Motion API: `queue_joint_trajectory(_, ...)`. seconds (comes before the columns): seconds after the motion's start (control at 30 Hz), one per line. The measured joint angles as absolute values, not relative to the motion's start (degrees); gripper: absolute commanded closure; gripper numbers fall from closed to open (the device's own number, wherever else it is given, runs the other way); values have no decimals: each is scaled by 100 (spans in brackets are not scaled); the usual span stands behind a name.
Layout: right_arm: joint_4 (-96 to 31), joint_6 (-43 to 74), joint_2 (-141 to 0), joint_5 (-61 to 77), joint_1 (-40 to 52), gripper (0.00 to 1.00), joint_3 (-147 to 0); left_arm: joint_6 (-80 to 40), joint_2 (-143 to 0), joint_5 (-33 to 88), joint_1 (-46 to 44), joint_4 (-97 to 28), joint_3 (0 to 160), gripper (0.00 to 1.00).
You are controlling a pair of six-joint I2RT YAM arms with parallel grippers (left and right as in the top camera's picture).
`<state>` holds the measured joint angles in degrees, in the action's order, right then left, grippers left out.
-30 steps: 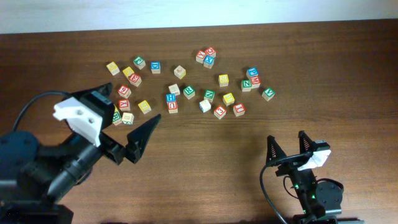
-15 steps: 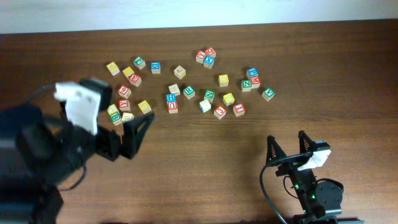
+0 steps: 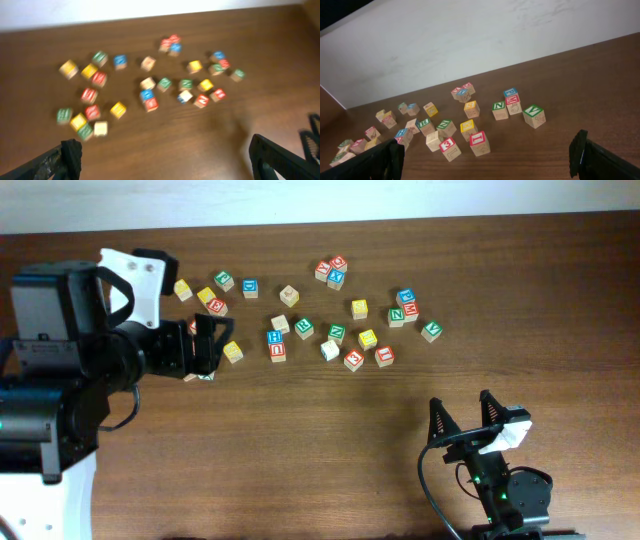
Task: Spell out RSS
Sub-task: 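Move the left gripper over the blocks toward the green R block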
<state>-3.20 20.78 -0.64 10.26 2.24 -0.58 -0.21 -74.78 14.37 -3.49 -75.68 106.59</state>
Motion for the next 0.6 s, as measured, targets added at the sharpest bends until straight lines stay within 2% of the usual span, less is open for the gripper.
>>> queue_joint_trajectory(0.2,-320,2080,-64,1026,224,2,-58,-679,-7819,823,-349,-7717,10663,1)
queue_joint_trajectory(0.6,-320,2080,-64,1024,224,2,-58,-998,-8466,355,-349,-8206,10665,1)
